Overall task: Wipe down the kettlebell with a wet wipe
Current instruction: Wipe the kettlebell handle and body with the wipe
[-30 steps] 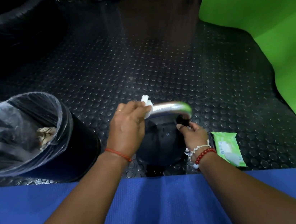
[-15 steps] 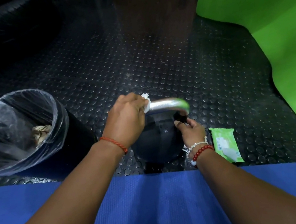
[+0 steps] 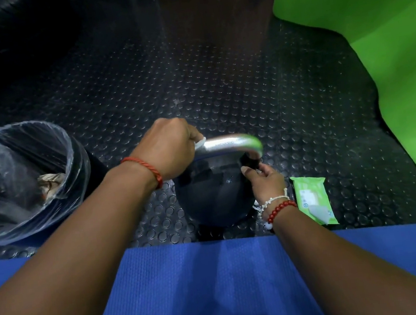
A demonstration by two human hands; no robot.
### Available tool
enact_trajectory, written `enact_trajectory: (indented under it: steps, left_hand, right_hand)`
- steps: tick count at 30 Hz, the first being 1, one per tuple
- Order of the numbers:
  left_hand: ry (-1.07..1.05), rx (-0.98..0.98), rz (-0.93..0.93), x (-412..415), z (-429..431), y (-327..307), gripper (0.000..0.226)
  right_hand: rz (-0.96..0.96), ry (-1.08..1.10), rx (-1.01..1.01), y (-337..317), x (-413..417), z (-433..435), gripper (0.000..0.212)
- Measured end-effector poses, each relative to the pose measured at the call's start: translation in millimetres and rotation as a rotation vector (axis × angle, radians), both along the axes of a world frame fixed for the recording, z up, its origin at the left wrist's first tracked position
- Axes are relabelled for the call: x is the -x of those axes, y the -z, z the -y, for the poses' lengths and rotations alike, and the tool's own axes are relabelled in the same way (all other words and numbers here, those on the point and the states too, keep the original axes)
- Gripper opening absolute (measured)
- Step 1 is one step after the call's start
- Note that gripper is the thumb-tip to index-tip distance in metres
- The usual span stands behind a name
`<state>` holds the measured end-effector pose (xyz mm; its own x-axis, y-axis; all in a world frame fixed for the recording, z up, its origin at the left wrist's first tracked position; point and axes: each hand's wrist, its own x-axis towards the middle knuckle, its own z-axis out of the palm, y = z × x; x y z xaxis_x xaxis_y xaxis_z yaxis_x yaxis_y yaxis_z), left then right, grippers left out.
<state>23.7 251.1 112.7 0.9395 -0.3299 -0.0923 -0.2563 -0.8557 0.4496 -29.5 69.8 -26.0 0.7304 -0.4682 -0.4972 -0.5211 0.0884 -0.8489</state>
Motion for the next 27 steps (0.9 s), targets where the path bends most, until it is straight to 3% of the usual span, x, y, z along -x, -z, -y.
enact_trajectory:
  steps: [10,15,27]
  left_hand:
    - [0.054,-0.046,-0.101,-22.6,1.7,-10.1,0.028]
    - [0.084,-0.100,-0.238,-33.9,-2.4,-13.8,0.030]
    - [0.014,0.071,-0.347,-33.6,-8.0,2.5,0.033]
  right_hand:
    - [0.010,-0.004,-0.030,-3.2,0.5,1.1,0.035]
    - [0.016,-0.013,-0.031,-2.5,1.0,0.7,0.034]
    - [0.021,0.006,-0.013,8.2,-2.7,0.7,0.036]
